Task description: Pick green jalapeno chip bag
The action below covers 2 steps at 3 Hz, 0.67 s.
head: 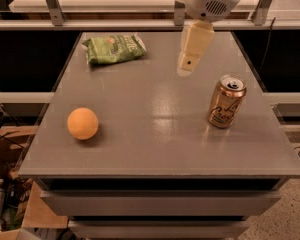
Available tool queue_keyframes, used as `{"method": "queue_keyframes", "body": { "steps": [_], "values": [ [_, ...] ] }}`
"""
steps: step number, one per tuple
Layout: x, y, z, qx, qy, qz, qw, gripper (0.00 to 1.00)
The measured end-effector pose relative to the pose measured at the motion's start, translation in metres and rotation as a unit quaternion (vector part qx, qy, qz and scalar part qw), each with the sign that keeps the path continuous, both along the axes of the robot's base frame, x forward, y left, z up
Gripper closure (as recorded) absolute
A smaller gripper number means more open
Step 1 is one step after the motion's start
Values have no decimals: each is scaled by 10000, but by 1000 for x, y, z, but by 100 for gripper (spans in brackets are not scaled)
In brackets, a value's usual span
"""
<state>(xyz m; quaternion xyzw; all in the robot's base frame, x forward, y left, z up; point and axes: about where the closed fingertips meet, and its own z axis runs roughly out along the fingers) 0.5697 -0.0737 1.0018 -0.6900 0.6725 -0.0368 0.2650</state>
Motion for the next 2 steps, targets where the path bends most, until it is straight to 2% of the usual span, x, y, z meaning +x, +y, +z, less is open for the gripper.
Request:
{"method": "queue_keyframes", "body": {
  "steps": [1,2],
  "values": [
    [36,21,1,259,-231,139,9993,0],
    [73,49,4,500,-345,333,9976,0]
  ]
}}
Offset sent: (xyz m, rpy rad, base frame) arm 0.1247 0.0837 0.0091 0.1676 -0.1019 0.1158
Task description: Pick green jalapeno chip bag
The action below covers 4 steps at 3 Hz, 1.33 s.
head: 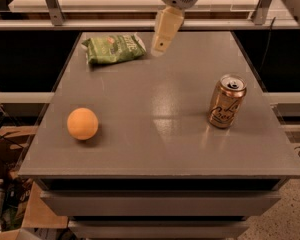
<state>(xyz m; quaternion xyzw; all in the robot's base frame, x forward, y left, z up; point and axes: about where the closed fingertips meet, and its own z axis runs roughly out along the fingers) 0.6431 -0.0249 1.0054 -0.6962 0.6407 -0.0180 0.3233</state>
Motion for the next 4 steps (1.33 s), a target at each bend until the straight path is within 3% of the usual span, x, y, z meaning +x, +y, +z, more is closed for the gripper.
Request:
{"method": "queue_keyframes", "body": {
  "steps": [2,4],
  "values": [
    [50,53,-14,604,-138,-6,9981,0],
    [45,62,-26,593,-236,68,9979,0]
  ]
}}
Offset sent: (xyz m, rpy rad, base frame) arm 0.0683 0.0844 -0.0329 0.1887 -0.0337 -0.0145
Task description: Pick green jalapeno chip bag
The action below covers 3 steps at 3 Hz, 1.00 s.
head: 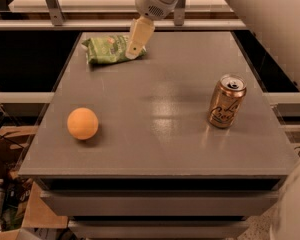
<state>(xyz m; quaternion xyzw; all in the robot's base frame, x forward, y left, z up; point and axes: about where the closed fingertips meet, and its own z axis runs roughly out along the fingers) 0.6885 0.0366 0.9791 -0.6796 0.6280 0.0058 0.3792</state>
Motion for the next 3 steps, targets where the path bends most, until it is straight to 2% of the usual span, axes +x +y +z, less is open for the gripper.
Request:
{"method": "queue_keyframes", "body": {
  "steps": [2,3],
  "values": [
    [-18,29,-42,-110,-27,296,9995,0],
    [-11,43,-61,-208,27,448,9988,0]
  ]
}}
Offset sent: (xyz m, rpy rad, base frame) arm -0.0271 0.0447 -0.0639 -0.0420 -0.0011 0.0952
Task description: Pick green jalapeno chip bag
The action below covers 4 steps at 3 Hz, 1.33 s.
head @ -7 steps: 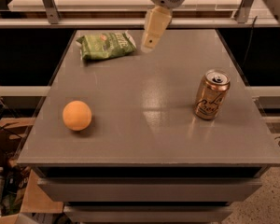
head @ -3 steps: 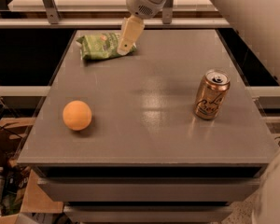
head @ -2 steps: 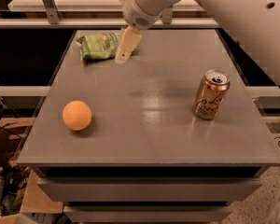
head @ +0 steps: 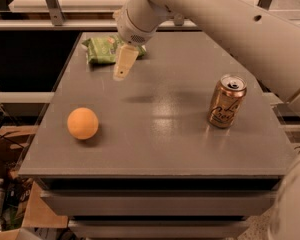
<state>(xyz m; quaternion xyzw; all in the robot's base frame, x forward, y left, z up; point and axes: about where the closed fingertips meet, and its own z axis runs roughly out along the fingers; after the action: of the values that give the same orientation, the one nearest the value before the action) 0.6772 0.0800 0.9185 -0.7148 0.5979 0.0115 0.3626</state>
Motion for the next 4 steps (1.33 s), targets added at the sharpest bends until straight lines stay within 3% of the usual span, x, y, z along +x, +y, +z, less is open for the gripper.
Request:
{"method": "queue_keyframes", "body": {
  "steps": [2,4],
  "values": [
    [33,19,-17,-29,6,72,10000,0],
    [56,28,-20,591,85,-326,9977,0]
  ]
}}
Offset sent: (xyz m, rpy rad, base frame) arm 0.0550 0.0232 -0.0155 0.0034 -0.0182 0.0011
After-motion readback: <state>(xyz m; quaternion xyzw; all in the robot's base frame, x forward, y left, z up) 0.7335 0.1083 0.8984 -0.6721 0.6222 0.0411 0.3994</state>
